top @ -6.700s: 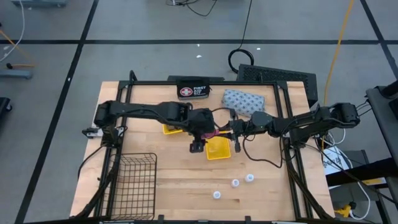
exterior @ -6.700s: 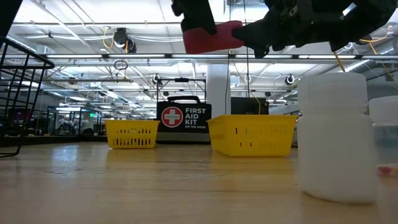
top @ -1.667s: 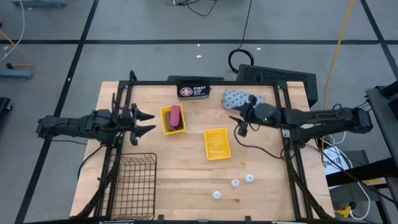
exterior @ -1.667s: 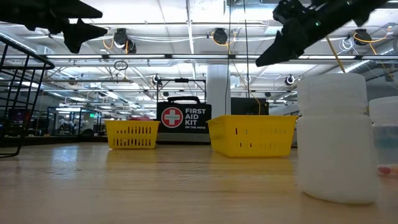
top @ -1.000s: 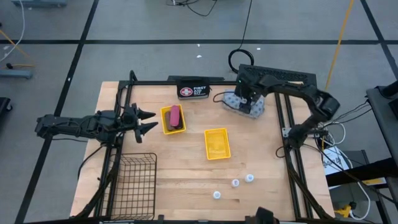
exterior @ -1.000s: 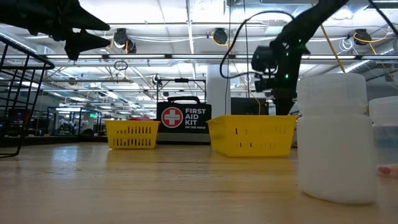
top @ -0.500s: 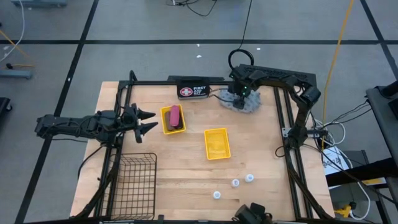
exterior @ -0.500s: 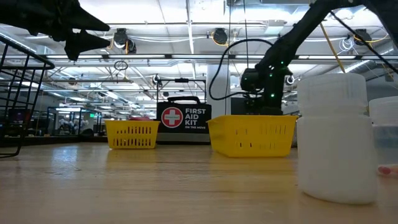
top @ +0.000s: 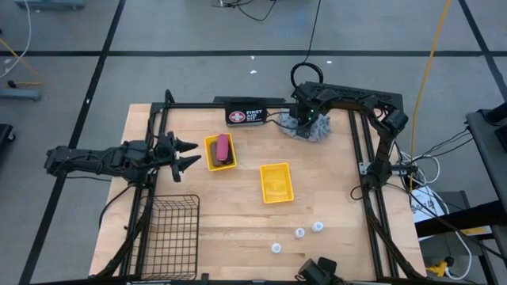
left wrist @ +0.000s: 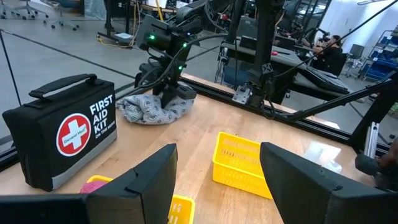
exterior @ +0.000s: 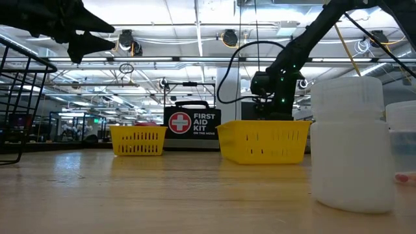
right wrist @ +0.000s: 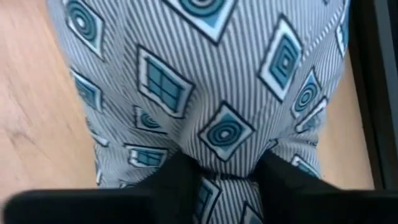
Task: Pick & Place Medicine items
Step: Put the blue patient gown into the wire basket
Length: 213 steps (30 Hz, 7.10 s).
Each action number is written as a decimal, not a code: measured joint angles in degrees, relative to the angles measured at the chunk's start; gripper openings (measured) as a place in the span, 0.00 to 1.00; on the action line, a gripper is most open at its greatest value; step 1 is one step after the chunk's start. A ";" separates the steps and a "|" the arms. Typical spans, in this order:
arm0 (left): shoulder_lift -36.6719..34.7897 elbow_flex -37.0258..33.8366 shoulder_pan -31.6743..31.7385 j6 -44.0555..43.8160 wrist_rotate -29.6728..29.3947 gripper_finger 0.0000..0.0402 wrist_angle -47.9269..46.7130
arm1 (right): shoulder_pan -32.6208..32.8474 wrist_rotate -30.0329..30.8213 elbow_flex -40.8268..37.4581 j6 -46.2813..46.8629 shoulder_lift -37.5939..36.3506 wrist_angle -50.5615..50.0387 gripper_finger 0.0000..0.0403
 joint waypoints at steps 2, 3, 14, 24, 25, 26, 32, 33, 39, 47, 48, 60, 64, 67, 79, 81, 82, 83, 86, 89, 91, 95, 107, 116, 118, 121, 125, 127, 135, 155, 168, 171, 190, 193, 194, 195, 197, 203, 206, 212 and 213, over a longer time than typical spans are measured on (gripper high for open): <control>0.00 0.00 0.00 -0.01 0.00 0.60 -0.01 | -0.03 -0.21 0.00 -0.15 0.00 -0.09 0.13; 0.00 0.00 0.00 -0.02 0.00 0.60 -0.02 | -0.04 -0.44 0.00 -0.37 0.00 -0.13 0.12; -0.02 0.00 0.00 -1.04 -0.04 0.60 0.00 | -0.33 -4.33 -0.60 -1.94 -4.13 1.20 0.12; -0.02 0.02 0.11 -1.04 -0.07 0.60 0.07 | -0.39 -13.65 -0.58 1.30 -25.76 2.77 0.11; -0.02 0.02 0.11 -1.02 -0.07 0.60 0.07 | -0.38 -14.20 -0.62 1.46 -27.43 2.70 0.11; -0.02 0.02 0.11 -1.02 -0.07 0.60 0.10 | -0.28 -14.33 -0.79 1.48 -28.99 2.16 0.11; 0.28 0.05 0.11 -1.92 -0.07 0.60 1.86 | -0.23 -19.00 -0.58 4.93 -37.53 4.98 0.11; 0.47 0.07 0.11 -3.11 -0.05 0.60 2.09 | -0.24 -19.70 -0.63 5.44 -38.35 4.97 0.11; 2.81 0.07 0.15 -6.98 -2.16 0.60 2.57 | -0.13 -25.67 -0.60 9.31 -41.35 10.49 0.11; 10.76 0.07 0.15 -6.43 -3.50 0.60 9.45 | 3.11 -29.31 -0.60 12.47 -41.40 19.44 0.11; 11.97 0.07 0.15 -7.06 -3.51 0.60 11.04 | 3.59 -30.08 -0.60 12.76 -41.39 20.29 0.11; 28.34 0.07 0.04 13.51 -0.03 0.62 39.19 | 9.19 -39.02 -0.60 18.33 -41.03 34.33 0.11; 34.64 1.04 0.06 15.77 0.01 0.70 49.19 | 11.86 -42.04 -0.60 21.02 -39.50 39.04 0.11; 39.24 3.93 0.07 15.65 0.36 0.77 52.04 | 13.81 -41.98 -0.60 21.14 -38.02 41.82 0.11; 52.99 16.77 -0.72 16.86 3.67 0.85 52.10 | 20.24 -41.51 -0.60 22.48 -32.70 54.17 0.11; 53.55 17.84 -0.72 18.14 1.47 0.84 52.19 | 21.42 -41.50 -0.58 22.27 -32.34 54.87 0.11; 53.57 18.28 -0.70 18.81 0.43 0.84 52.22 | 22.00 -41.47 -0.55 22.05 -32.28 54.97 0.11; 53.55 18.60 -0.70 19.31 -0.45 0.83 52.24 | 22.62 -41.52 -0.58 21.99 -32.26 54.71 0.11; 53.53 19.42 -0.70 20.36 -1.49 0.83 52.47 | 24.44 -41.86 -0.58 21.86 -32.28 54.43 0.11; 53.52 19.96 -0.72 20.49 -1.33 0.84 52.74 | 26.29 -41.91 -0.89 21.12 -32.28 54.26 0.11; 53.51 19.99 -0.70 20.64 0.17 0.84 52.82 | 27.48 -41.91 -1.18 20.98 -32.28 54.21 0.11; 53.51 19.98 -0.68 21.37 6.34 0.85 52.68 | 30.04 -41.94 -2.13 20.96 -32.26 54.29 0.11; 53.63 19.92 -0.76 29.88 14.70 0.81 54.34 | 36.39 -44.01 -3.75 25.20 -27.41 60.33 0.11; 53.53 19.93 -0.81 30.27 15.94 0.83 55.23 | 37.08 -51.60 -3.72 32.44 -23.91 68.22 0.10; 53.53 19.93 -0.75 29.27 17.81 0.83 55.25 | 37.07 -52.33 -3.72 32.59 -23.91 68.06 0.10; 53.53 20.01 -0.72 26.20 20.67 0.82 55.56 | 37.09 -55.88 -3.77 33.13 -24.15 67.76 0.10; 53.53 20.97 -0.66 22.38 23.82 0.78 55.46 | 37.11 -61.44 -3.77 36.00 -24.22 69.77 0.10; 53.53 21.74 -0.63 21.42 25.29 0.76 54.33 | 37.22 -61.77 -3.77 37.11 -24.22 70.25 0.10; 60.33 31.13 -0.73 18.63 29.54 0.77 45.80 | 37.27 -63.22 -4.02 37.22 -24.26 69.91 0.10; 62.07 33.53 -2.01 19.65 44.04 0.81 45.00 | 36.87 -69.65 -4.34 38.95 -25.14 70.12 0.10; 51.40 33.53 1.94 19.35 40.70 0.72 32.82 | 33.94 -72.79 -4.29 40.20 -30.99 67.79 0.10; 50.31 33.60 2.49 15.89 40.46 0.70 33.56 | 32.30 -73.23 -4.29 38.64 -33.53 64.98 0.10; 51.45 33.51 0.04 19.46 33.88 0.74 31.03 | 29.97 -69.84 -4.29 33.79 -36.04 58.01 0.10; 51.44 33.51 0.04 20.67 33.45 0.82 29.25 | 29.97 -69.84 -4.29 33.41 -36.04 58.01 0.10; 51.45 33.51 0.04 21.15 33.07 0.84 28.77 | 29.97 -69.79 -4.29 33.20 -36.04 58.01 0.10; 51.45 33.51 -0.14 21.70 33.02 0.87 28.40 | 29.97 -69.50 -4.29 32.99 -36.04 58.01 0.10; 51.45 33.51 -0.86 21.85 32.90 0.92 28.28 | 29.97 -67.48 -4.29 32.70 -36.04 58.01 0.10; 53.40 33.51 -5.12 28.67 32.39 0.99 29.55 | 29.28 -56.60 -4.29 28.06 -36.02 57.98 0.10; 55.04 33.48 -7.07 32.30 25.70 0.99 32.65 | 29.19 -52.58 -4.29 25.84 -36.00 57.96 0.10; 57.52 33.46 -7.78 34.99 13.04 0.97 39.37 | 30.65 -51.96 -4.29 22.44 -35.28 58.25 0.10; 57.79 33.42 -7.75 35.11 12.70 0.96 39.71 | 31.01 -51.94 -4.29 22.35 -35.20 58.08 0.10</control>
